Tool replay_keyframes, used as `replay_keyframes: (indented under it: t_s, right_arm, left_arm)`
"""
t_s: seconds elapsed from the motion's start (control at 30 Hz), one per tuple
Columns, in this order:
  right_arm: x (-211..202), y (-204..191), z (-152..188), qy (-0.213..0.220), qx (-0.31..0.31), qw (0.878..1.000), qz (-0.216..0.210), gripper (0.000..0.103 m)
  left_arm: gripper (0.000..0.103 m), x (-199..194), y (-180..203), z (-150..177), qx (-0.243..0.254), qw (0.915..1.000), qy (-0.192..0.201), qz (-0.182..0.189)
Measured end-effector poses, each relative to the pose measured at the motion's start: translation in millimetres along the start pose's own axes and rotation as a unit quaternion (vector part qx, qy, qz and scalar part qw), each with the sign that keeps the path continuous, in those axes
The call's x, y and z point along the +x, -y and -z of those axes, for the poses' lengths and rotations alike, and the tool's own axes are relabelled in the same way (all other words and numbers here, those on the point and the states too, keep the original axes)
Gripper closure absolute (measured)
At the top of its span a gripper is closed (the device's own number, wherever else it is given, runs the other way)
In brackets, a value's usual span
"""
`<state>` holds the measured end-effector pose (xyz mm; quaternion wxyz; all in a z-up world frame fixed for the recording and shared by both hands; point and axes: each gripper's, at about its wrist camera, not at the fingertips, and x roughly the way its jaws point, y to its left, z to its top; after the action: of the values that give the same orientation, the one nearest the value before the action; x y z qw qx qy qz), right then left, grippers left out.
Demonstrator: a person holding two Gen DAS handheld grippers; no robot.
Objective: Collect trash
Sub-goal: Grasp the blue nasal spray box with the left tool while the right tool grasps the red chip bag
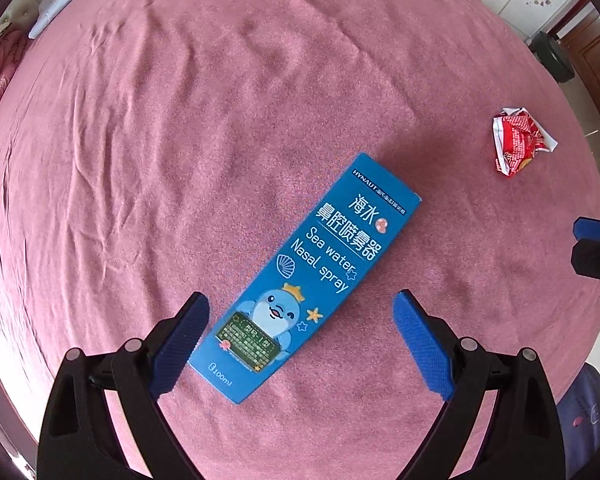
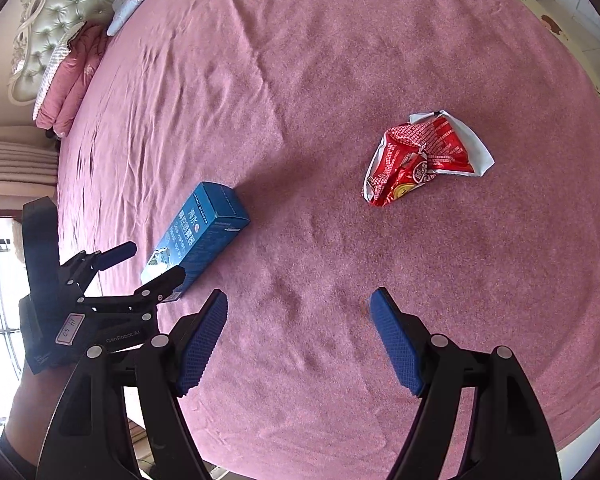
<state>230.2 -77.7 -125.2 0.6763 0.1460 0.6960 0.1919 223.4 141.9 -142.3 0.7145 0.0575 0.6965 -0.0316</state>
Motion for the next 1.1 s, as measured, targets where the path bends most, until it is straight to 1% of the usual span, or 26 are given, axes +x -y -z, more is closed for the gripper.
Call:
replay_keyframes:
  t_s: [0.23, 0.3, 0.33, 0.37, 0.4, 0.47, 0.6, 0.7, 0.8, 0.87, 1.0, 1.1]
  right_arm:
    - [3, 13, -11, -0.003, 0.011, 1.000, 0.011, 0.030]
    - [4, 18, -15, -0.003, 0.016, 1.000, 0.014, 0.030]
    - [4, 21, -17, -0.003, 0.020, 1.000, 0.014, 0.030]
    - [3, 24, -20, -0.002, 0.023, 1.000, 0.015, 0.030]
    - [3, 26, -22, -0.002, 0.024, 1.000, 0.017, 0.030]
    - [2, 31, -26, 0.001, 0.021, 0.999, 0.025, 0.030]
    - [-1, 47, -31, 0.009, 0.028, 0.999, 0.033, 0.030]
    - [-4, 63, -36, 0.014, 0.048, 0.998, 0.032, 0.030]
    - [-5, 76, -42, 0.020, 0.061, 0.997, 0.036, 0.030]
    - [-5, 85, -46, 0.021, 0.067, 0.997, 0.037, 0.030]
    - [-2, 97, -61, 0.024, 0.077, 0.996, 0.036, 0.029]
    - [6, 105, -72, 0.012, 0.092, 0.995, 0.027, 0.024]
  left_arm:
    - [0.010, 25, -7, -12, 0.000, 0.9996, -0.024, 0.015]
    - [0.012, 34, -10, -13, -0.011, 0.9987, -0.036, 0.033]
    - [0.015, 38, -12, -13, -0.017, 0.9982, -0.042, 0.041]
    - [0.024, 43, -12, -12, -0.021, 0.9976, -0.050, 0.044]
    - [0.028, 47, -12, -12, -0.025, 0.9971, -0.057, 0.044]
    - [0.036, 51, -12, -11, -0.036, 0.9958, -0.061, 0.059]
    - [0.046, 51, -4, -7, -0.068, 0.9924, -0.059, 0.084]
    - [0.050, 49, 4, -1, -0.104, 0.9856, -0.052, 0.122]
    - [0.050, 47, 10, 0, -0.155, 0.9707, -0.042, 0.178]
    - [0.050, 43, 17, -1, -0.185, 0.9607, -0.032, 0.205]
    - [0.050, 36, 37, 0, -0.226, 0.9471, -0.017, 0.227]
    - [0.050, 32, 51, 2, -0.242, 0.9444, -0.006, 0.223]
